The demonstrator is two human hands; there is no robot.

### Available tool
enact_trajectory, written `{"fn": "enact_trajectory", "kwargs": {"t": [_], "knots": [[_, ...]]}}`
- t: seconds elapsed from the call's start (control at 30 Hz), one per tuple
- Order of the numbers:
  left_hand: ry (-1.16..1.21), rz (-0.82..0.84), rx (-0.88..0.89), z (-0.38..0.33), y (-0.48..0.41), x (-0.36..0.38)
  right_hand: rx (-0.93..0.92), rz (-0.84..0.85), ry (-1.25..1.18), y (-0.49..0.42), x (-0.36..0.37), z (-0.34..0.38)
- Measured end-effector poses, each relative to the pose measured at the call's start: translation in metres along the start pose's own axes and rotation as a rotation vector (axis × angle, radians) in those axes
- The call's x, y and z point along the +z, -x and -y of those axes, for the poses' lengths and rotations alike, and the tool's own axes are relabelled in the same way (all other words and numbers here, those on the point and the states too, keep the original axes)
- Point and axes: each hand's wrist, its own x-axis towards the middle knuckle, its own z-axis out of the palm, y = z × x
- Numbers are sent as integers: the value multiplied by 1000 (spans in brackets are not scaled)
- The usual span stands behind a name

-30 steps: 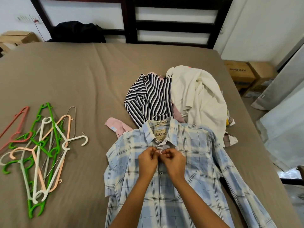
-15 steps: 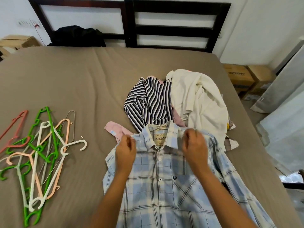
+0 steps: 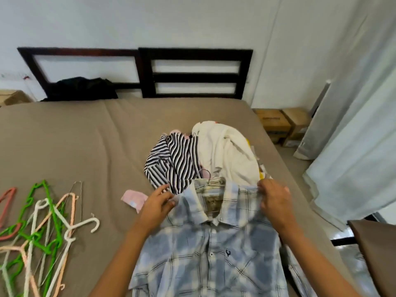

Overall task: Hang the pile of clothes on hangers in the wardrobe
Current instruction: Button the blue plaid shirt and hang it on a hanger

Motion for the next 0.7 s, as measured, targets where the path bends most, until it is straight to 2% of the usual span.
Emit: {"fn": "enact_trajectory", "kwargs": {"t": [0.13, 0.27, 0.4, 0.57, 0.7], "knots": [[132, -12, 198, -116, -12, -51, 68, -174, 40, 1, -124, 4], [206, -133, 411, -240, -31, -94, 73, -296, 198, 19, -269, 13], [227, -186, 640, -379, -31, -111, 3, -416, 529, 57, -411, 26], [239, -264, 978, -561, -5, -111, 182, -687, 851, 137, -565, 35], [273, -343, 1248, -701, 37, -90, 263, -790, 1065, 220, -681, 40]]}}
